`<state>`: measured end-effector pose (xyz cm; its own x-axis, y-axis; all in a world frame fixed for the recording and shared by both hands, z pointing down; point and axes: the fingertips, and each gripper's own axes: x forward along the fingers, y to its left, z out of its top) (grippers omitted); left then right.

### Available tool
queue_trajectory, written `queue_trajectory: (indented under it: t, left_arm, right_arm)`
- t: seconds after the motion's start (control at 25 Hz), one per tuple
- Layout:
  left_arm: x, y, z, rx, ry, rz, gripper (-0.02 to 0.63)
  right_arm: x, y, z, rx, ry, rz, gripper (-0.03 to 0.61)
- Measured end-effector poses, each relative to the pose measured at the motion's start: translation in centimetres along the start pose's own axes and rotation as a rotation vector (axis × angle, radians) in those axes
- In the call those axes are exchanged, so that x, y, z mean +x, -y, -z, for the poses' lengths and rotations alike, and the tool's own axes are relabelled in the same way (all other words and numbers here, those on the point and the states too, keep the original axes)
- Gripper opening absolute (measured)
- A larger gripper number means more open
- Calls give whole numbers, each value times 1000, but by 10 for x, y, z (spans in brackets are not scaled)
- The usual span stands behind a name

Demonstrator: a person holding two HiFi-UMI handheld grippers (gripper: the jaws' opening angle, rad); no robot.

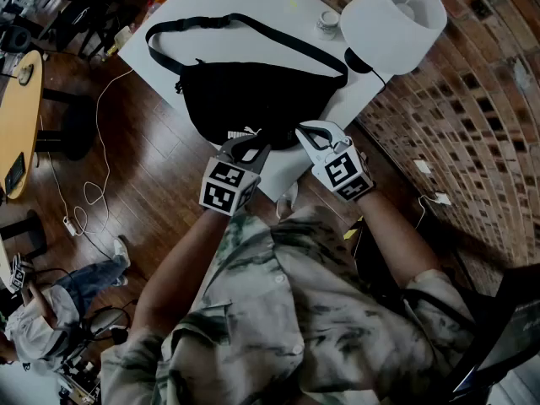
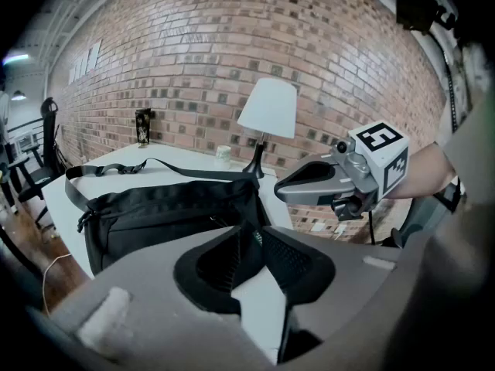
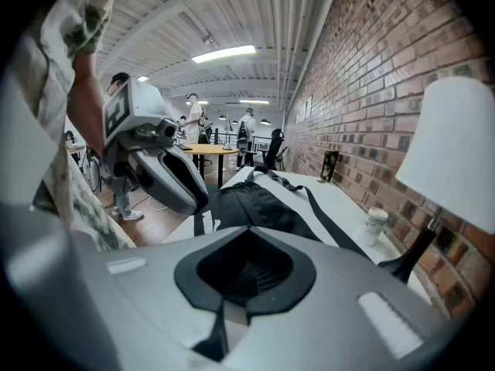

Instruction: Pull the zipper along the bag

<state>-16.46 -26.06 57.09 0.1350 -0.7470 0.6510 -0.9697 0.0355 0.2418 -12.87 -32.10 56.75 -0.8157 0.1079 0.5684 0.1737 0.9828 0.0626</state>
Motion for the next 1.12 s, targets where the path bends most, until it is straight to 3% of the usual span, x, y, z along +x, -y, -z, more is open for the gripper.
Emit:
queue_trajectory:
  t: [0.32,0.52,0.68,0.8,1.12]
  left_arm:
    - [89,-39,-6,64,-111,-121,110]
    - [110,-48,8,114,-200,-183,114]
    - [116,-54,14,194,-225,-233,93]
    - [114,-57,16,204,-227,-224,40]
    - [95,-63,26,189,-252,-140,31]
  right_arm:
    - [67,44,21,-14,-91,-26,8]
    - [89,47,39,1,-151,-52,7]
    - [96,44,51,5,-177,-63,6]
    - [99,46,57,14,-194,-57,7]
    - [105,47,65,36,-230,-42,6]
